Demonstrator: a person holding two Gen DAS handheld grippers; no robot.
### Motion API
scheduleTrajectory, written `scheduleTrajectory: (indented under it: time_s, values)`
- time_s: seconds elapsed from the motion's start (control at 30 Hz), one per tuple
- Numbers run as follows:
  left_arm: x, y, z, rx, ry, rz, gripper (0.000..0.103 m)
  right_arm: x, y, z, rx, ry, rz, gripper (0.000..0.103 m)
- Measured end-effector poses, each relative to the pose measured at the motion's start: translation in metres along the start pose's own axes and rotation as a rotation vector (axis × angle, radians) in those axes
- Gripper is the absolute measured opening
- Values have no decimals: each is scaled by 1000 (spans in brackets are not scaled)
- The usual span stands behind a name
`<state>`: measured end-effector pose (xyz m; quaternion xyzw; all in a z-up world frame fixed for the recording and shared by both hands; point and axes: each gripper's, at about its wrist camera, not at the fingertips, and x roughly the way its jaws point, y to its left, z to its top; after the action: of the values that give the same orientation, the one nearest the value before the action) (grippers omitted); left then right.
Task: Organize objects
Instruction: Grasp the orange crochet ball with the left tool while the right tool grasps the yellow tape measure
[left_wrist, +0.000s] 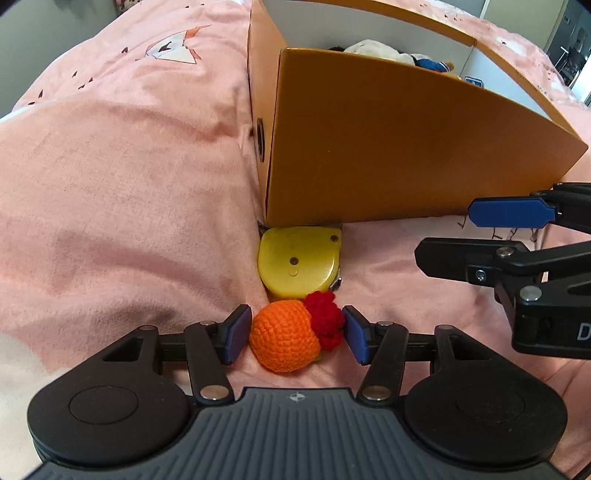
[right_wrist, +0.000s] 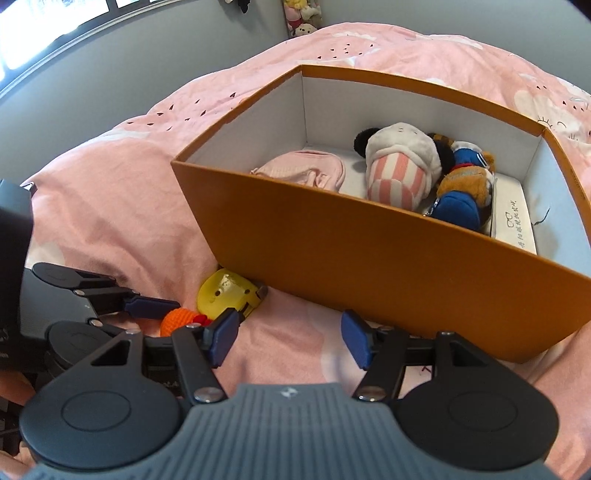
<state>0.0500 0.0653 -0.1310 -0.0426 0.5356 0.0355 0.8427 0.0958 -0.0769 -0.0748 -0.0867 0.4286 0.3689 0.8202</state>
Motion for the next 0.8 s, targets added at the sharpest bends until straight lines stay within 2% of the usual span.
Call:
scheduleTrajectory:
  time_s: [0.13, 0.23, 0.37, 0.5, 0.67, 0.8]
  values:
    - [-10, 1, -3, -11, -18, 8, 59, 3, 1, 0, -2, 1, 26, 62]
    - [-28, 2, -5, -14, -48, 45, 59, 6, 1, 3, 19, 4, 86, 60]
    - [-49, 13, -2, -48, -94, 97, 59, 16, 0, 11, 112, 30, 172, 46]
    - [-58, 32, 4, -122, -149, 115, 59, 32, 12, 14, 120, 75, 149, 46]
    - [-47, 50, 7, -202, -159, 83, 59, 55, 20, 12, 166, 140, 147, 47]
    - [-44, 63, 6, -264, -166, 36, 59, 70, 33, 15, 146, 160, 110, 48]
